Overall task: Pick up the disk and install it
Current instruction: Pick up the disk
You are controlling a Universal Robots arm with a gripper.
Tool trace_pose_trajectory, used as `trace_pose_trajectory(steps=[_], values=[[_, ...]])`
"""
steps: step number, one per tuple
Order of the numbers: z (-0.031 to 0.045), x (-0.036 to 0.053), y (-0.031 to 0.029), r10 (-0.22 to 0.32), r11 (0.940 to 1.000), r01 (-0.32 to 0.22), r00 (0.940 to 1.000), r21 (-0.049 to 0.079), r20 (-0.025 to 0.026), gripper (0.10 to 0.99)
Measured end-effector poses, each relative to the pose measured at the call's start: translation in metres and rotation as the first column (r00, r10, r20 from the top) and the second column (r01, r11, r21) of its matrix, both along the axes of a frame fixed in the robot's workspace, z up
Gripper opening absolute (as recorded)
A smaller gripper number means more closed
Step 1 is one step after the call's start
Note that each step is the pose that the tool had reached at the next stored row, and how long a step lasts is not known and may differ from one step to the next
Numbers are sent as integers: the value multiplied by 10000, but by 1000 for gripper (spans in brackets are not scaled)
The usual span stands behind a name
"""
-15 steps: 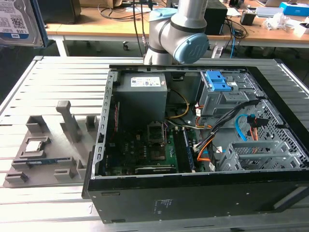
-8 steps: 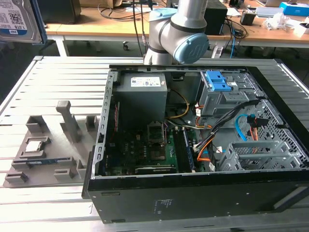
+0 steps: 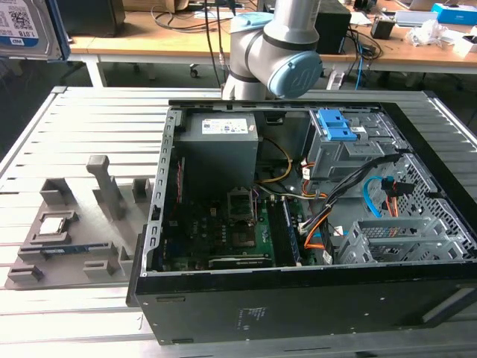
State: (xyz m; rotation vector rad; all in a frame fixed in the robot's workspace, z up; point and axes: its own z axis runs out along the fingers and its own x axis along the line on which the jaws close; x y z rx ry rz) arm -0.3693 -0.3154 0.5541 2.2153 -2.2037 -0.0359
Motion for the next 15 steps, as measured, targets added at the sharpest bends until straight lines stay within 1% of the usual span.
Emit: trace_pose_trajectory(steps=[3, 4, 6, 8, 13, 15], values=[[60, 0, 0, 0, 10000, 0, 10000, 1, 0, 365], [88, 0, 0, 0, 10000, 0, 10000, 0, -1, 365], [171, 0, 0, 0, 10000, 0, 10000, 2, -1, 365], [214, 0, 0, 0, 10000, 0, 10000, 4, -1, 365], [215, 0, 0, 1, 10000, -1, 10000, 6, 0, 365], [215, 17, 0, 2, 10000, -2, 10000, 5, -1, 365]])
